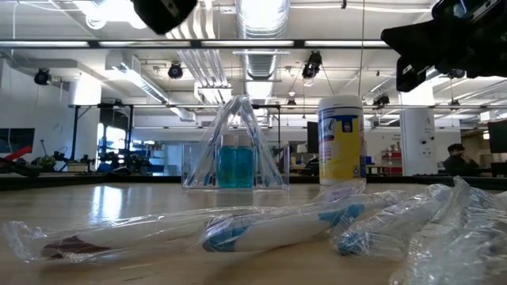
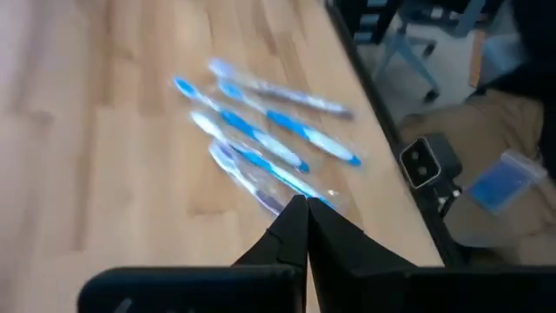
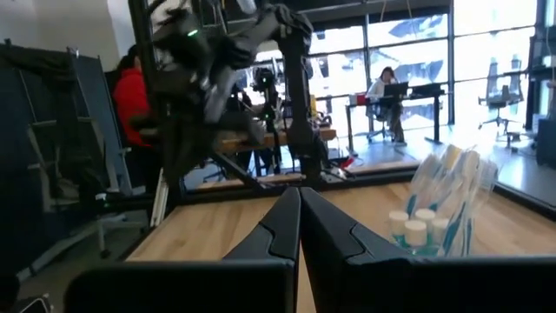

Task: Pick & Place toothbrushing station
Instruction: Put the purple toothbrush into the transparent organizer

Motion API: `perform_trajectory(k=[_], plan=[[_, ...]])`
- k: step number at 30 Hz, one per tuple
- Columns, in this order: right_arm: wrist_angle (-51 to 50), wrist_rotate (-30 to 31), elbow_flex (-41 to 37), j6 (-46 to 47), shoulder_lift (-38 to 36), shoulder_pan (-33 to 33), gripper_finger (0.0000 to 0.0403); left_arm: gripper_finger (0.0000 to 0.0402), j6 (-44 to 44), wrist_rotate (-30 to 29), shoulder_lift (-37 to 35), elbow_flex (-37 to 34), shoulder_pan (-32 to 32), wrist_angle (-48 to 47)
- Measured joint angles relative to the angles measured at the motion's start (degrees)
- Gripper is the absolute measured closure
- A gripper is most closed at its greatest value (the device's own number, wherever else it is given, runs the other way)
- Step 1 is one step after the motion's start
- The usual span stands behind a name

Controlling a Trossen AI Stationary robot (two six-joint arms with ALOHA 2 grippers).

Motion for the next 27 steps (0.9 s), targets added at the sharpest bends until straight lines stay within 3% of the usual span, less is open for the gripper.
perform_trajectory(k=[5,11,19,27], plan=[[-1.2,0.0,0.0,1.0,0.0,0.0,0.0394,0.0378,-7.2,-1.9,8.8,6.4,-1.0,-1.4],[-1.2,0.0,0.0,1.2,0.0,0.0,0.0394,0.0312,-18.0,-8.2,19.1,15.6,-0.7,-13.6],[-2.3,0.0,0.0,1.5,0.0,0.0,0.0394,0.0221,-22.6,-2.9,32.5,29.7,-0.5,-25.5],[-3.9,-0.1,0.0,3.1,0.1,0.0,0.0394,0.0205,-22.2,-2.6,39.6,38.5,-0.3,-29.1]])
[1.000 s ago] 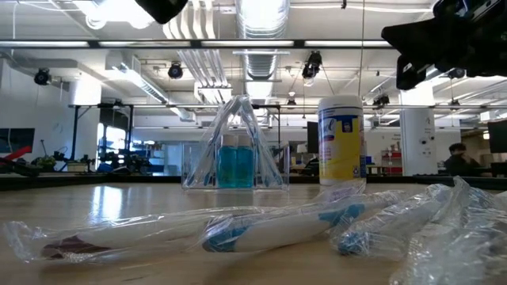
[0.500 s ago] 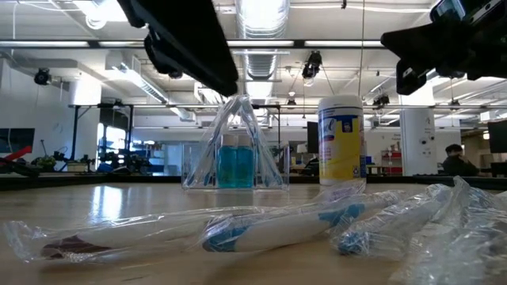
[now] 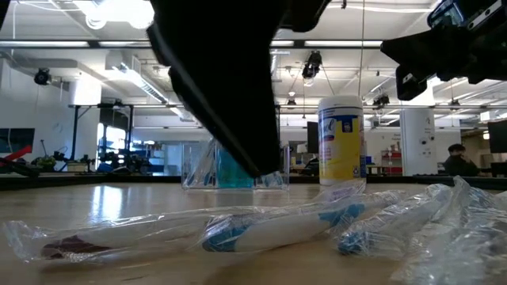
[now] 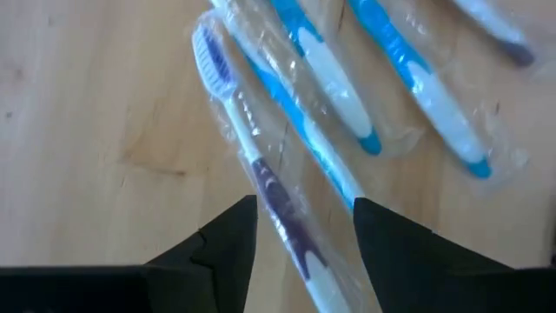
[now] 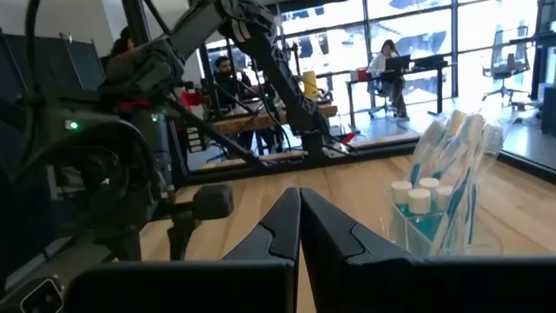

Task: Pick & Place toothbrushing station
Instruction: Put the purple toothbrush into the transparent organizer

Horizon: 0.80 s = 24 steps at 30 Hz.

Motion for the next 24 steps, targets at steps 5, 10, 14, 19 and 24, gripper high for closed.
perform_trajectory(k=[5,10,14,19,24], plan=[[-0.3,0.0,0.0,1.3,0.7,0.0,0.0394,0.0204,-1.1,0.0,1.8,0.9,0.5,-0.2],[-0.5,0.0,0.0,2.6,1.0,0.0,0.0394,0.0204,-2.9,0.0,3.0,0.4,1.1,-1.2],[-0.8,0.0,0.0,2.6,1.0,0.5,0.0394,0.0204,-2.8,0.0,4.0,0.4,1.4,-1.7],[-0.7,0.0,0.0,2.6,0.9,1.0,0.0394,0.021,-2.2,0.1,4.8,0.6,1.5,-2.8],[-0.6,0.0,0.0,2.6,0.9,1.0,0.0394,0.0241,-0.1,0.1,4.7,0.3,1.5,-3.1]])
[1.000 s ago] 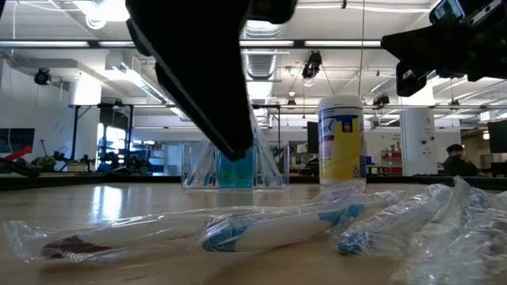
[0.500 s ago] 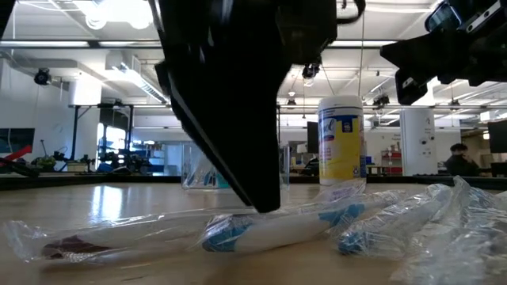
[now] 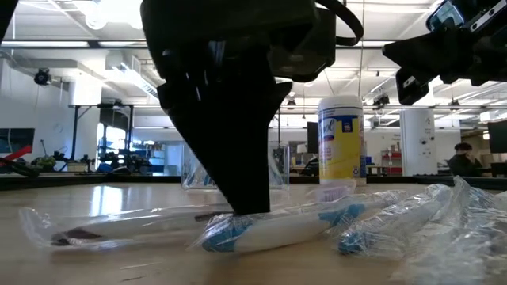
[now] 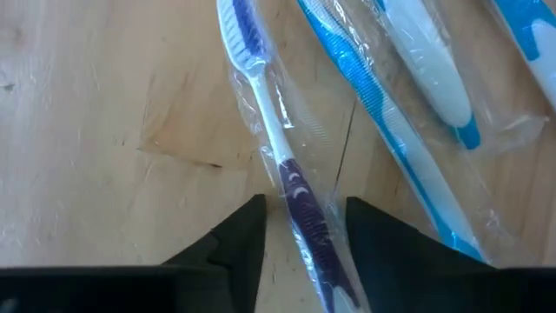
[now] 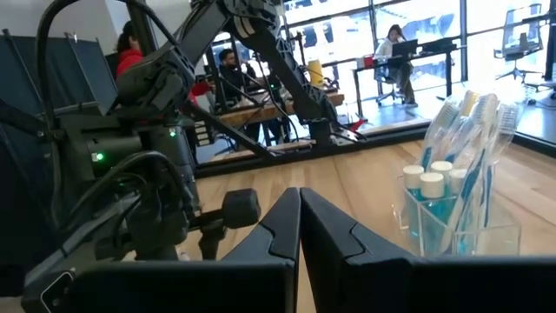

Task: Pick & Place toothbrushing station
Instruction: Put the purple toothbrush into the transparent organizer

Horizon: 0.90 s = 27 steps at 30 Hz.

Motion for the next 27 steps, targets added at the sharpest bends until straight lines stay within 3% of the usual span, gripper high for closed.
perform_trajectory(k=[10,21,27], plan=[[-0.1,0.0,0.0,0.3,0.0,0.1,0.0394,0.0389,5.5,1.1,-0.4,-0.1,0.2,-1.2],[1.2,0.6,0.0,-0.4,0.0,0.6,0.0394,0.0398,13.3,-3.4,-7.0,-1.1,0.1,-8.1],[2.9,0.6,0.0,-2.1,0.0,0.6,0.0394,0.0399,20.6,-4.7,-15.0,-5.7,-0.1,-5.2]])
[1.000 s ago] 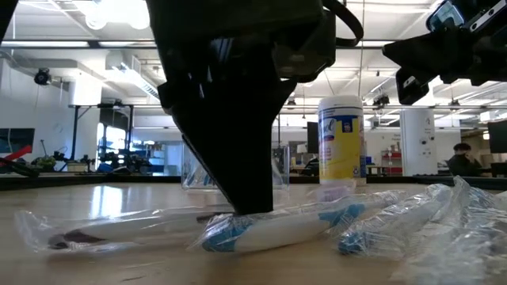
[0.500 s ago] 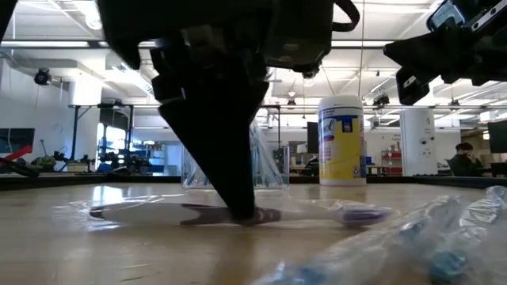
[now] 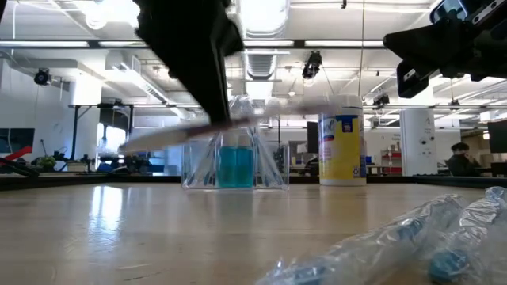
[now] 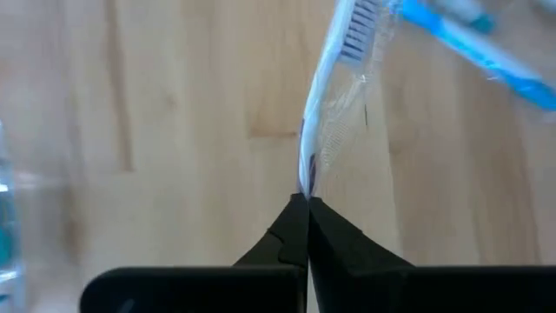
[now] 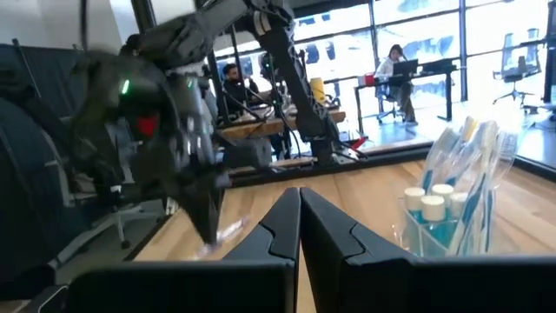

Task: Pick & Place toothbrushing station
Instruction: Put the purple toothbrush into the transparent organizer

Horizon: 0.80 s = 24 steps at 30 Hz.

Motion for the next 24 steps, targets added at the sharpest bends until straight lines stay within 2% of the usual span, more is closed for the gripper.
perform_trajectory(k=[5,11,16,24], plan=[[0.3,0.0,0.0,-0.7,0.0,0.0,0.0394,0.04,4.2,-1.1,-12.9,-9.8,0.0,8.3],[0.4,0.0,0.0,-0.9,0.0,0.0,0.0394,0.04,5.4,-1.4,-33.1,-29.2,0.0,25.5],[0.7,0.0,0.0,-3.5,0.0,0.0,0.0394,0.0401,7.2,-4.3,-49.1,-44.6,0.0,38.5],[2.7,0.0,0.0,-6.7,0.0,0.0,0.0394,0.0401,15.2,-8.8,-68.5,-63.9,0.2,56.5]])
